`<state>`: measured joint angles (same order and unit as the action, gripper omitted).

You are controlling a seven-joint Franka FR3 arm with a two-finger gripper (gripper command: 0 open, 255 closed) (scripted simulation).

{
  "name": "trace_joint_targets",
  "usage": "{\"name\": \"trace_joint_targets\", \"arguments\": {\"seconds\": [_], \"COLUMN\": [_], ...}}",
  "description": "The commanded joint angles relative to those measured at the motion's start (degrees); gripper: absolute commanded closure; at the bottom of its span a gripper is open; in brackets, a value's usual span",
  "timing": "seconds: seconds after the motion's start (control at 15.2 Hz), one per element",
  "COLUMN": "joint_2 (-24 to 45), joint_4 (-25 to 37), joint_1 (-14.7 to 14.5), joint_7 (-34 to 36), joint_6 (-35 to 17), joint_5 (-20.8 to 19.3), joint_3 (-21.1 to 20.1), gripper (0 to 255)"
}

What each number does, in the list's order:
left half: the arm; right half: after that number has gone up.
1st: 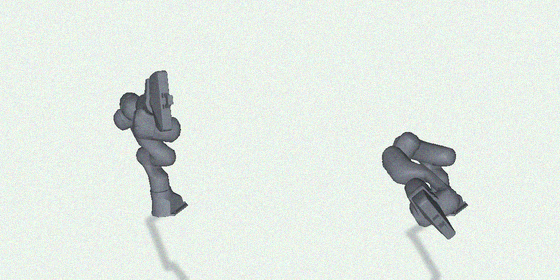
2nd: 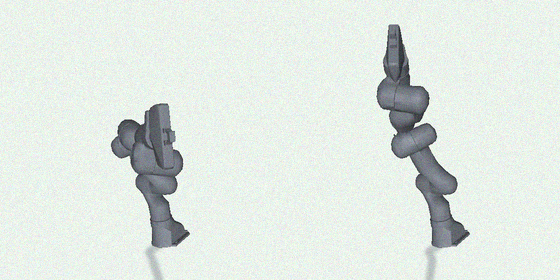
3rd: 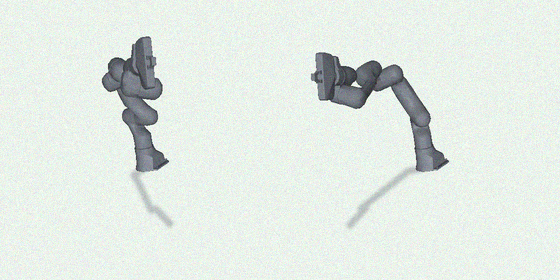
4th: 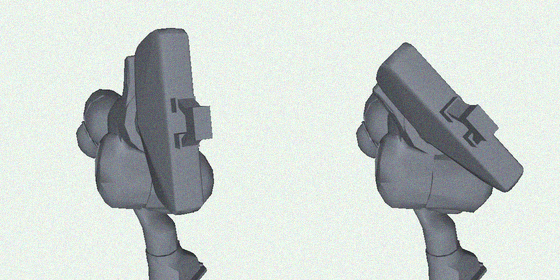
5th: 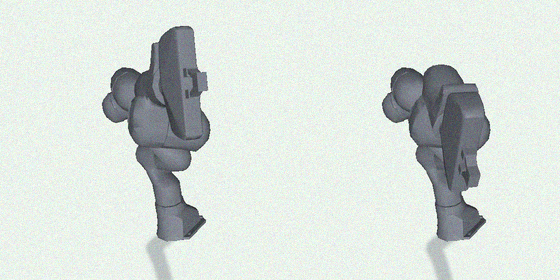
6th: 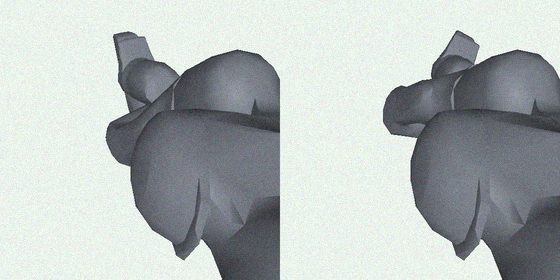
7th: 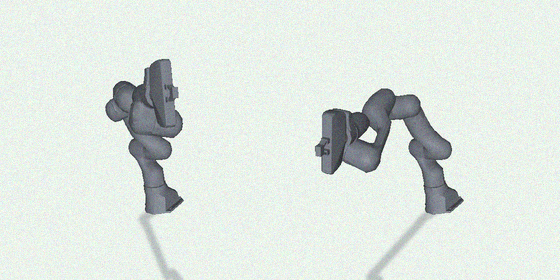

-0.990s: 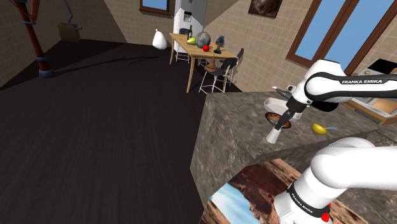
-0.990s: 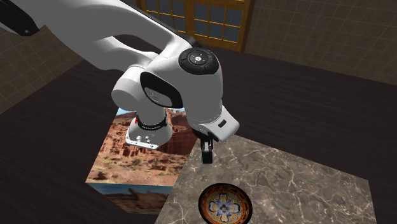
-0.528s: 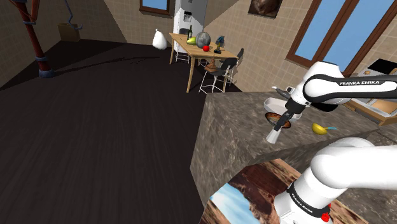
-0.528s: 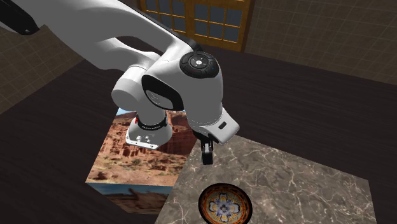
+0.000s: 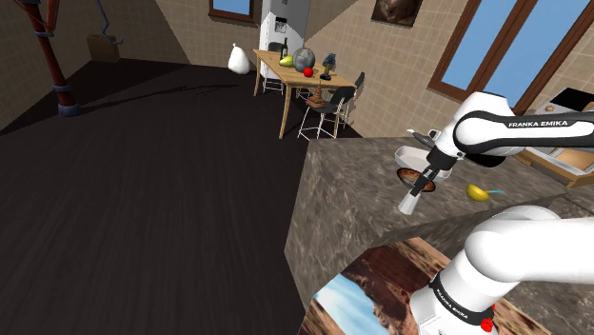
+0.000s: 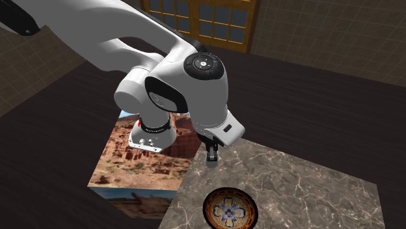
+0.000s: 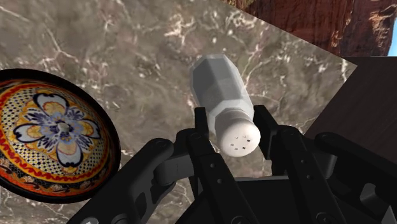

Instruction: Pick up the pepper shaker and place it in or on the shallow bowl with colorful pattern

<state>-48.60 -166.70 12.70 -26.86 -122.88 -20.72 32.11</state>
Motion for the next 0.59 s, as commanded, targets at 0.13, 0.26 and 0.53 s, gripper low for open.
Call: {"name": "trace_joint_targets", "arguments": {"seconds": [0.13, 0.26, 0.53], "joint_2": [0.0, -0.6, -2.5], "joint_4": [0.0, 0.4, 2.6], "joint_1": [0.0, 0.0, -0.3], "joint_7": [0.0, 0.1, 0.3], "joint_6": [0.0, 1.1, 5.0], "joint_5": [0.0, 0.3, 1.4], "joint_3": [0.0, -0.4, -1.8], "gripper": [255, 255, 255]}}
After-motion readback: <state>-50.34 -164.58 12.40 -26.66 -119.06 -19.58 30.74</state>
